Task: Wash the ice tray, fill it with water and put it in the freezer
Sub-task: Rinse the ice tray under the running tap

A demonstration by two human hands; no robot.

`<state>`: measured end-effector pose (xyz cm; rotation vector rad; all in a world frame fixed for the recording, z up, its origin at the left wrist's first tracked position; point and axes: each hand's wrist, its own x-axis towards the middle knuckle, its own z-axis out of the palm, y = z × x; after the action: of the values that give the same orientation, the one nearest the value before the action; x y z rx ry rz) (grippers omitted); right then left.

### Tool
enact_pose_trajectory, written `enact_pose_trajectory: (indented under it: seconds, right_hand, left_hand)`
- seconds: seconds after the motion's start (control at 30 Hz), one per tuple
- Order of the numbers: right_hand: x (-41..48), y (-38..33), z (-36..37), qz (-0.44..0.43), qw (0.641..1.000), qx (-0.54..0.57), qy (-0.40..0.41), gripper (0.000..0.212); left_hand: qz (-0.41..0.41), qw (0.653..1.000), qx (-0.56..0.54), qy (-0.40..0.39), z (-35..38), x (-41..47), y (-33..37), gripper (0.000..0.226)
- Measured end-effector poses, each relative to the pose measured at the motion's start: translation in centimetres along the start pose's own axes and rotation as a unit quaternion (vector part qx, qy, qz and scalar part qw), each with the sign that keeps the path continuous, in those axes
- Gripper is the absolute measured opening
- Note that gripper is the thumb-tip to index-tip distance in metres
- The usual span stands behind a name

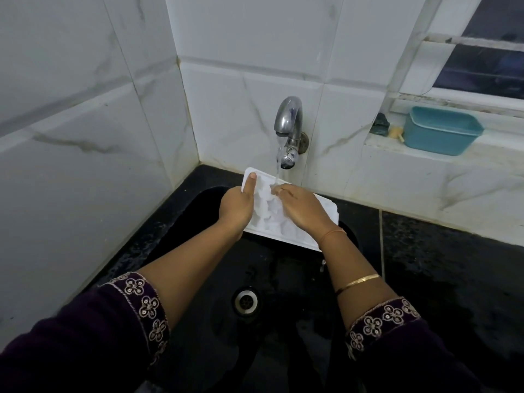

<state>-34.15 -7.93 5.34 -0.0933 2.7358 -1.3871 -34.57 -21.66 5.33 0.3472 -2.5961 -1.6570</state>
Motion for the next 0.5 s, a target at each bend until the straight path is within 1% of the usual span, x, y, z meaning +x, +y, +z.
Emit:
enact_pose_trajectory:
  seconds: [0.07, 0.1, 0.2, 0.3, 0.37, 0.4, 0.5]
  right_hand:
    - [-0.13, -0.14, 0.44, -0.003, 0.997, -0.081, 0.011, 0.040]
    - [-0.27, -0.21, 0.64, -0.005, 0.996, -0.084, 0.006, 0.040]
    - [-0.59, 0.11, 0.80, -0.007, 0.999, -0.035, -0.021, 0.041]
    - [-0.33, -0.01, 0.42, 0.013, 0.995, -0.096, 0.013, 0.039]
    - [-0.16, -0.39, 0.50, 0.012, 0.993, -0.110, 0.033, 0.038]
    - [-0.14, -0.49, 0.64, 0.003, 0.995, -0.099, 0.027, 0.037]
    - [-0.32, -0.21, 0.73, -0.011, 0.999, 0.000, -0.033, 0.039]
  left_hand:
    - [-0.007, 1.000, 0.006, -0.003, 0.29, -0.24, -0.27, 0.056]
    - [-0.012, 1.000, 0.005, -0.003, 0.36, -0.29, -0.39, 0.056]
    - [-0.008, 1.000, -0.003, 0.004, 0.08, -0.15, -0.41, 0.057]
    - [0.018, 1.000, 0.019, -0.002, 0.18, -0.29, -0.45, 0.056]
    - [0.024, 0.999, 0.021, -0.004, 0.49, -0.54, -0.41, 0.055]
    - [0.020, 1.000, 0.018, -0.002, 0.54, -0.59, -0.36, 0.056]
    - [0.012, 1.000, 0.011, 0.009, 0.14, -0.33, -0.30, 0.057]
